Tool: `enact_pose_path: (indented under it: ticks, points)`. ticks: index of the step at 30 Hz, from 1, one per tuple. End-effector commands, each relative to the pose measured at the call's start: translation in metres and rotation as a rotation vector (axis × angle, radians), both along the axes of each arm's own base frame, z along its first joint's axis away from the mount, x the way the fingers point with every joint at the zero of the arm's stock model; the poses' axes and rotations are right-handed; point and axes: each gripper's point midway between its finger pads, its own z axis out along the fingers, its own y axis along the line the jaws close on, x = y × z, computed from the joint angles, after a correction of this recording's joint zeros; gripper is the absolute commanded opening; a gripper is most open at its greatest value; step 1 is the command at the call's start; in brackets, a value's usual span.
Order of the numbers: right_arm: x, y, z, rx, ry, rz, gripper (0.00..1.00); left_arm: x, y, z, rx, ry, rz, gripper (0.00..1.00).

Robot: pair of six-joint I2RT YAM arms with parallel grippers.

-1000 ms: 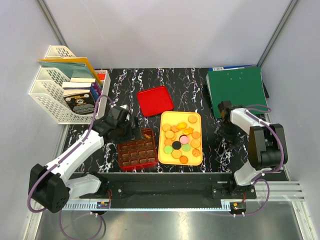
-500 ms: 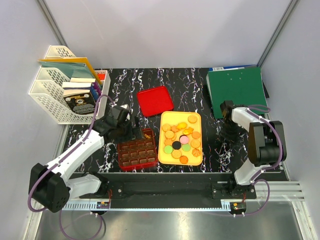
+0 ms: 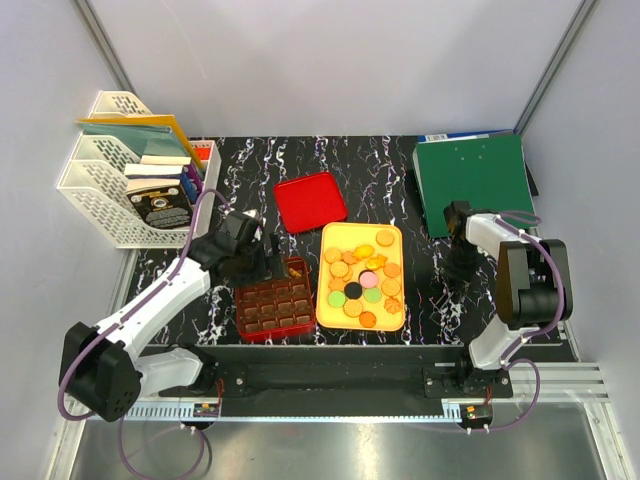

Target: Pack the cookies

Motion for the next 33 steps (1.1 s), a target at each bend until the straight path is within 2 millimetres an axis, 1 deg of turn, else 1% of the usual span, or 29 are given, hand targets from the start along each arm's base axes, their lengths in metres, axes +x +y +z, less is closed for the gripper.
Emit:
enact_pose_path:
  ticks: [1,5,6,7,8,9,11,12,14,15,16,17,19,20,22,23,25,26,27,28,29,31,32,33]
  points:
    - [-0.012,-0.007,-0.029,-0.032,0.043,-0.028,0.21,0.008,-0.005,0.01,-0.018,-0.043,-0.013,0.99]
    - [-0.012,-0.006,-0.029,-0.027,0.038,-0.028,0.12,0.01,-0.005,0.01,-0.018,-0.043,-0.006,0.99]
    - [-0.011,-0.006,-0.028,-0.022,0.033,-0.026,0.04,0.01,-0.006,0.01,-0.019,-0.039,-0.006,0.99]
    - [-0.01,-0.005,-0.027,-0.015,0.025,-0.021,0.0,0.01,-0.006,0.01,-0.019,-0.04,-0.006,0.99]
    - [-0.01,-0.003,-0.026,-0.009,0.021,-0.02,0.0,0.011,-0.006,0.009,-0.02,-0.036,-0.004,0.99]
    - [-0.007,0.001,-0.02,0.018,0.0,-0.014,0.0,0.01,-0.007,0.009,-0.021,-0.035,-0.003,0.99]
    - [-0.005,0.004,-0.01,0.038,-0.031,-0.005,0.0,0.011,-0.006,0.009,-0.019,-0.037,-0.001,0.99]
    - [-0.003,0.007,0.006,0.046,-0.083,0.006,0.0,0.011,-0.005,0.009,-0.015,-0.039,0.001,0.99]
    - [-0.001,0.007,0.026,0.046,-0.139,0.032,0.0,0.011,-0.005,0.008,-0.012,-0.035,0.008,0.99]
    - [0.002,0.007,0.047,0.043,-0.201,0.045,0.0,0.012,-0.005,0.008,-0.013,-0.035,0.009,0.99]
    - [0.002,0.007,0.058,0.042,-0.225,0.062,0.0,0.012,-0.005,0.007,-0.012,-0.031,0.01,0.99]
    - [0.002,0.008,0.078,0.049,-0.278,0.076,0.0,0.013,-0.006,0.007,-0.012,-0.031,0.01,0.99]
    - [0.003,0.011,0.097,0.062,-0.327,0.109,0.0,0.015,-0.007,0.006,-0.011,-0.025,0.012,0.99]
    - [0.003,0.015,0.115,0.079,-0.371,0.125,0.0,0.016,-0.007,0.005,-0.008,-0.021,0.012,0.99]
    - [0.001,0.022,0.13,0.1,-0.401,0.179,0.0,0.018,-0.009,0.007,-0.01,-0.023,0.014,0.99]
    - [0.002,0.028,0.146,0.126,-0.442,0.206,0.0,0.019,-0.009,0.008,-0.012,-0.026,0.017,0.99]
    - [0.003,0.042,0.159,0.181,-0.478,0.311,0.0,0.022,-0.01,0.01,-0.012,-0.029,0.02,0.99]
    - [0.004,0.053,0.17,0.229,-0.499,0.354,0.0,0.023,-0.011,0.012,-0.014,-0.031,0.022,0.99]
    - [0.003,0.059,0.175,0.236,-0.503,0.414,0.0,0.024,-0.012,0.012,-0.015,-0.033,0.022,0.99]
    - [0.002,0.07,0.179,0.241,-0.503,0.485,0.0,0.026,-0.012,0.015,-0.017,-0.039,0.022,0.99]
    - [0.001,0.079,0.187,0.247,-0.494,0.542,0.0,0.027,-0.013,0.016,-0.021,-0.042,0.024,0.99]
    - [-0.003,0.094,0.192,0.239,-0.461,0.658,0.0,0.029,-0.013,0.017,-0.019,-0.043,0.03,0.99]
    - [-0.008,0.111,0.196,0.219,-0.43,0.753,0.0,0.029,-0.013,0.018,-0.02,-0.043,0.033,0.99]
    - [-0.01,0.117,0.197,0.202,-0.414,0.788,0.0,0.03,-0.014,0.018,-0.025,-0.042,0.034,0.99]
